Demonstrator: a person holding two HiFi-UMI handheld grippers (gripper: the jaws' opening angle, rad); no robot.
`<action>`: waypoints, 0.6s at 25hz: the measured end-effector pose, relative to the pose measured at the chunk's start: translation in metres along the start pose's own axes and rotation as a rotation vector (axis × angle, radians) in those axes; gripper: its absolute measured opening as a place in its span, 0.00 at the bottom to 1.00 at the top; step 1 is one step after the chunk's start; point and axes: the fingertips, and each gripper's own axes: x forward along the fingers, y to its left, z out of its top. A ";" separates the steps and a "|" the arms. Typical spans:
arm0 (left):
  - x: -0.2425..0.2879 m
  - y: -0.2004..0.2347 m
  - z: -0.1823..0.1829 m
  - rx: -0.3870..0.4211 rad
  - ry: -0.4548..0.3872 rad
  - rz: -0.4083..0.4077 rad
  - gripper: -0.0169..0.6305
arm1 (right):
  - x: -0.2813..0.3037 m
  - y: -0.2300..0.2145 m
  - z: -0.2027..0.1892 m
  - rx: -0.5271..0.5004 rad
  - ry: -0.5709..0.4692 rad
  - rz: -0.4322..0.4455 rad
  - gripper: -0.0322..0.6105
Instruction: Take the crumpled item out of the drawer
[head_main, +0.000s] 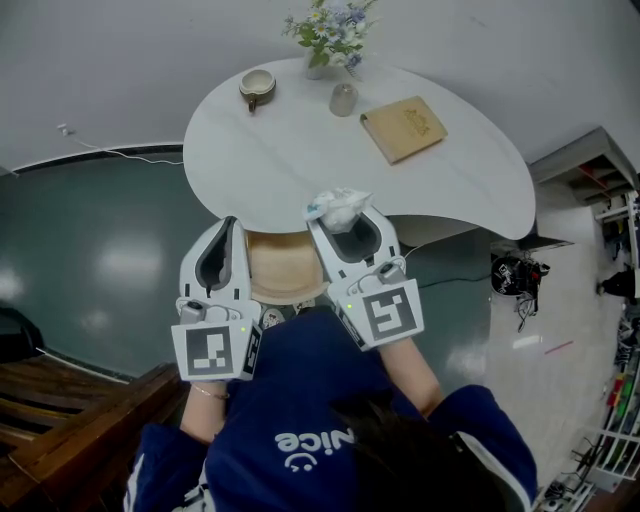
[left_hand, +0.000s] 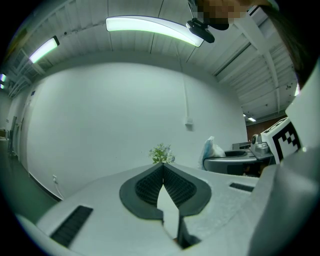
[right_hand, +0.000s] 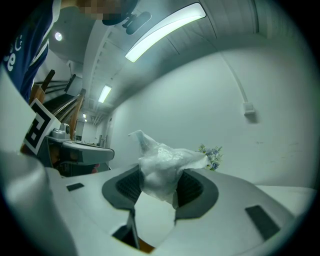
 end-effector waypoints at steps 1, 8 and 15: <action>0.001 0.001 0.000 0.001 0.001 0.001 0.03 | 0.000 0.000 -0.001 0.001 0.002 0.000 0.33; 0.002 0.002 -0.001 0.007 0.009 0.000 0.03 | 0.002 0.000 -0.002 0.014 0.001 0.000 0.32; 0.005 0.005 -0.002 0.003 0.014 0.006 0.03 | 0.005 -0.001 -0.002 0.020 -0.002 0.001 0.32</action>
